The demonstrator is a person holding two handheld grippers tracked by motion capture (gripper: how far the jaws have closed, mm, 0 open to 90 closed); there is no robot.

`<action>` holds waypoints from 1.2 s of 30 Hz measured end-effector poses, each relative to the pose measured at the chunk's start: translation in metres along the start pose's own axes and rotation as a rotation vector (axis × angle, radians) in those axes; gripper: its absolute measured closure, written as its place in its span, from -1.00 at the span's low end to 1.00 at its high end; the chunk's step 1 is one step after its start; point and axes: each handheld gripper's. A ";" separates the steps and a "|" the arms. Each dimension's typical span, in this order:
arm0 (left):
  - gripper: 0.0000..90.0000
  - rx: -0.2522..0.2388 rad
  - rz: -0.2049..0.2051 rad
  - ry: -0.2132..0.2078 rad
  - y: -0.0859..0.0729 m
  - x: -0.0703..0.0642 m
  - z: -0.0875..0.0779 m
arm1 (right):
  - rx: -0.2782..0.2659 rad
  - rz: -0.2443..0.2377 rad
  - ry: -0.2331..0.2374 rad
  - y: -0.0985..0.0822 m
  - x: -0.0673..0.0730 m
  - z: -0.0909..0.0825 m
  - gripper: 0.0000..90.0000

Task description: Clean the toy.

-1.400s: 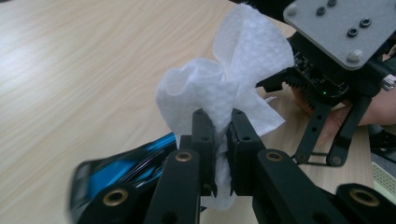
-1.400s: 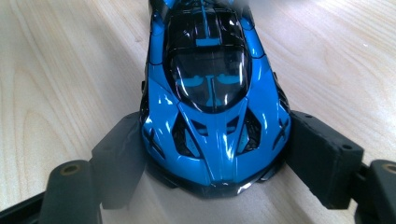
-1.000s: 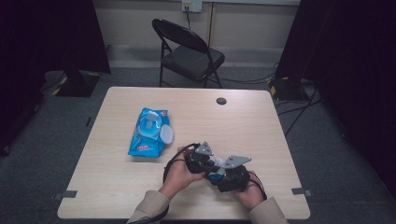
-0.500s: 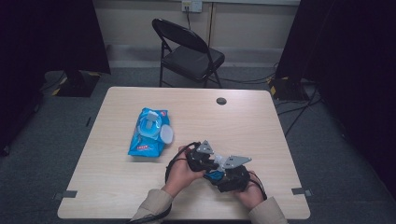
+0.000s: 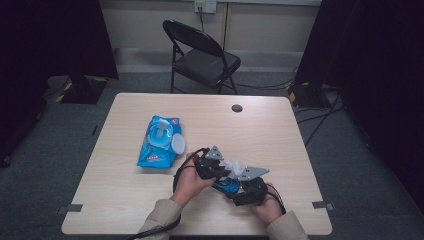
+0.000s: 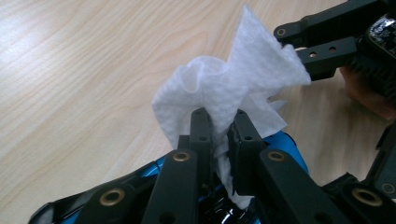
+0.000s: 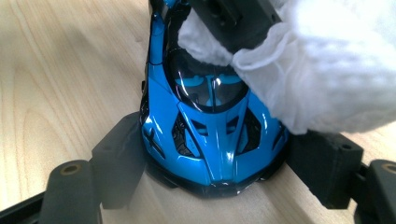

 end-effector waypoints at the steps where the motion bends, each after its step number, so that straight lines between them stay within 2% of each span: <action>1: 0.82 0.000 -0.001 -0.001 0.000 0.001 -0.001 | 0.000 0.000 0.000 0.000 0.000 0.000 -0.47; 7: 0.83 -0.014 -0.019 0.002 -0.002 0.005 -0.006 | 0.000 0.000 0.000 0.000 0.000 0.000 -0.47; 16: 0.84 -0.004 -0.005 0.053 -0.003 0.015 -0.019 | 0.000 0.000 0.001 0.000 0.000 0.000 -0.47; 28: 0.84 -0.003 -0.030 0.105 -0.013 0.030 -0.036 | 0.000 -0.001 0.000 0.000 0.000 0.000 -0.47; 36: 0.84 0.004 -0.027 0.109 -0.014 0.032 -0.037 | 0.000 0.000 0.000 0.000 0.000 0.000 -0.47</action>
Point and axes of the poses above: each handheld gripper's, and its own axes: z roughly forward along the jaws, y roughly out of its top, x roughly to its left, and after that the axes turned 9 degrees about -x, right-handed
